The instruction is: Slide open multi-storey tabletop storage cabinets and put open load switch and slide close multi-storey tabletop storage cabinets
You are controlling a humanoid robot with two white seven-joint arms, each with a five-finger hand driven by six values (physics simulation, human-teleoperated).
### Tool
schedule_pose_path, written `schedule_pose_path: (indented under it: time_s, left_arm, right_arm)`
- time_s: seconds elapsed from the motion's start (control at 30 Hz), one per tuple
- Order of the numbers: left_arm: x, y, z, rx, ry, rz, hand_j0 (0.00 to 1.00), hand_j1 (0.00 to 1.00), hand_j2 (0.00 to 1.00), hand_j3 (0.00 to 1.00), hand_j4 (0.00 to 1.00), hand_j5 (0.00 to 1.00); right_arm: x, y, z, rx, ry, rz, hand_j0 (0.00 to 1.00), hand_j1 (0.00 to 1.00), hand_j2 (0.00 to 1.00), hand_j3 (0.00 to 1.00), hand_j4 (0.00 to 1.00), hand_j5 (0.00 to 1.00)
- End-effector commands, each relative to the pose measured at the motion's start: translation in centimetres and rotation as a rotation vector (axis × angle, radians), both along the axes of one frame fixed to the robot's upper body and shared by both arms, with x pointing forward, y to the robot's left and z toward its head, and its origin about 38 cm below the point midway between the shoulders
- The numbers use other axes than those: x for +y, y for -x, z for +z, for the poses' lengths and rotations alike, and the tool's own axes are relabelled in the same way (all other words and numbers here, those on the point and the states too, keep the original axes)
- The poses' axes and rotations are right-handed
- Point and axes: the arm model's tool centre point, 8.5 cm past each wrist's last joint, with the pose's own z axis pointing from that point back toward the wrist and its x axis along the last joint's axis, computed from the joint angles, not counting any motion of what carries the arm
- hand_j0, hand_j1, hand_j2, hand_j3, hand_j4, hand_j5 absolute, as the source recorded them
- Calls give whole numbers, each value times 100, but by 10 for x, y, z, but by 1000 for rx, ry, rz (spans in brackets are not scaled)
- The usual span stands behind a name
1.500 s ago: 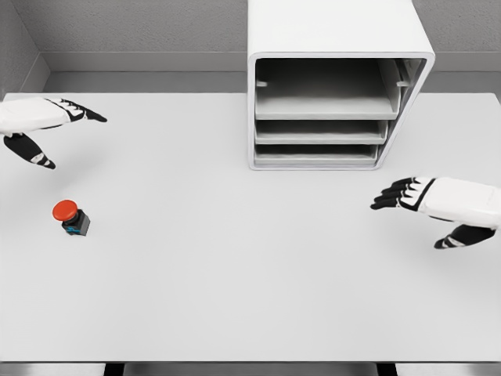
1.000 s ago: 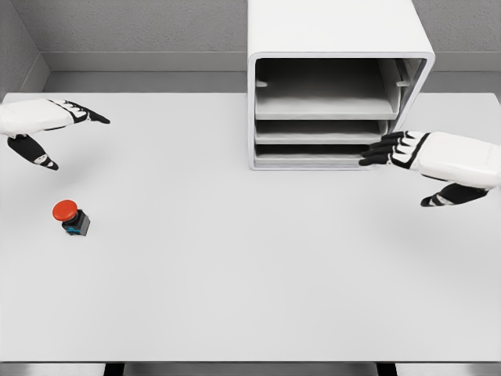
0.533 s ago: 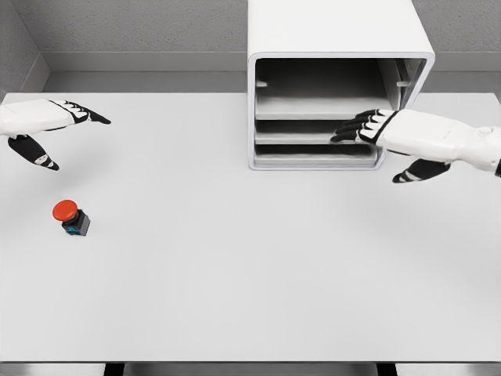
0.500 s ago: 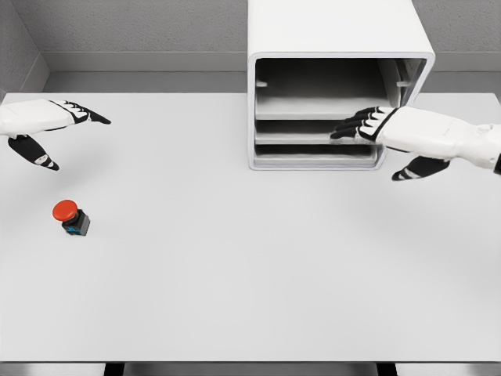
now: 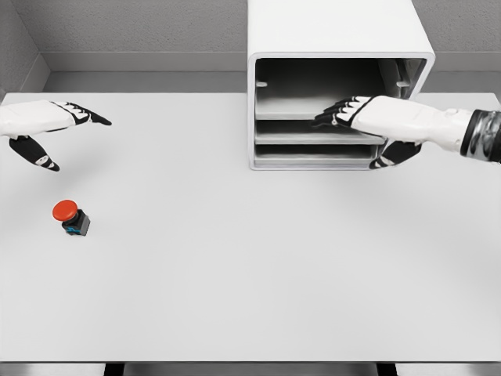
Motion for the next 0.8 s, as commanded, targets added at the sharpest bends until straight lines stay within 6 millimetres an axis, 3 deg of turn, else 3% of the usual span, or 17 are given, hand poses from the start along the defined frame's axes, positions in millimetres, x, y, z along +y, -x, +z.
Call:
schedule_pose_path:
  time_s: [0.0,0.13,0.6,0.77]
  left_arm:
    - [0,0,1,0,6,4,100,100,100,100,100,100]
    - [0,0,1,0,6,4,100,100,100,100,100,100]
    - [0,0,1,-2,6,3,100,100,100,100,100,100]
    - [0,0,1,0,6,4,100,100,100,100,100,100]
  right_arm:
    - [3,-6,-20,53,-3,-10,100,100,100,100,100,100]
    - [5,-10,-26,71,-2,-15,100,100,100,100,100,100]
    - [5,-37,-14,58,-27,-60,100,100,100,100,100,100]
    - [14,-44,-26,98,-24,-71,100,100,100,100,100,100]
